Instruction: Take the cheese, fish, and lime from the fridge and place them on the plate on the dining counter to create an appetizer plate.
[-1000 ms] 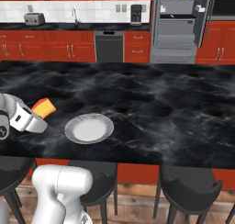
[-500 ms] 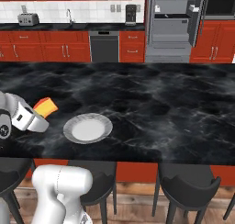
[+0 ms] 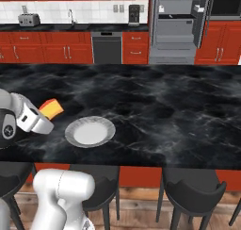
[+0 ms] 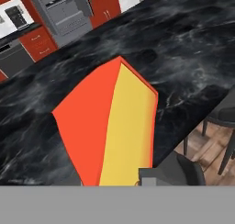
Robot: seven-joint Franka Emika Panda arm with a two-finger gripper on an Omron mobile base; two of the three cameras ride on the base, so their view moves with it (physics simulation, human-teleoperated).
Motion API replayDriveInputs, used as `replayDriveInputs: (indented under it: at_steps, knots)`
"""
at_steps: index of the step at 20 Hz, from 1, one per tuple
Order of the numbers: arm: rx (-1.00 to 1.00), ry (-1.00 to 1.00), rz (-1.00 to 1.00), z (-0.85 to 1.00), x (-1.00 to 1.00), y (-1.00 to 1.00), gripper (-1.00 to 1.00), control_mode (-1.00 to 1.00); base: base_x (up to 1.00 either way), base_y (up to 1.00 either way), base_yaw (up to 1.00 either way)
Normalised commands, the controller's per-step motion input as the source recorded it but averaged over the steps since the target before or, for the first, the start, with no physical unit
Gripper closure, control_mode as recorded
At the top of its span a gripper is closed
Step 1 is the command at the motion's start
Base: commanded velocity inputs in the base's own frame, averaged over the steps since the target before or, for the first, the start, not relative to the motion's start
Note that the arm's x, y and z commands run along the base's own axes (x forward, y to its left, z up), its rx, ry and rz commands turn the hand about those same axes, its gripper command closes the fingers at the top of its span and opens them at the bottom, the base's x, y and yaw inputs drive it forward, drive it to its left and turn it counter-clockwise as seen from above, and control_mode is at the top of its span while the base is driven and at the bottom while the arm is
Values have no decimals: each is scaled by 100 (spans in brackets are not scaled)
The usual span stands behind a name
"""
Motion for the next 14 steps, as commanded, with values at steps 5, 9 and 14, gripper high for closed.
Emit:
replayDriveInputs:
  at_steps: [5,9,14]
  knots:
    - [9,3,0,-5,1,-9,100,-100,0,0,0]
    - [19,2,1,-29,16,-18,100,-100,0,0,0]
    - [20,13,7,-48,35,-22,100,-100,0,0,0]
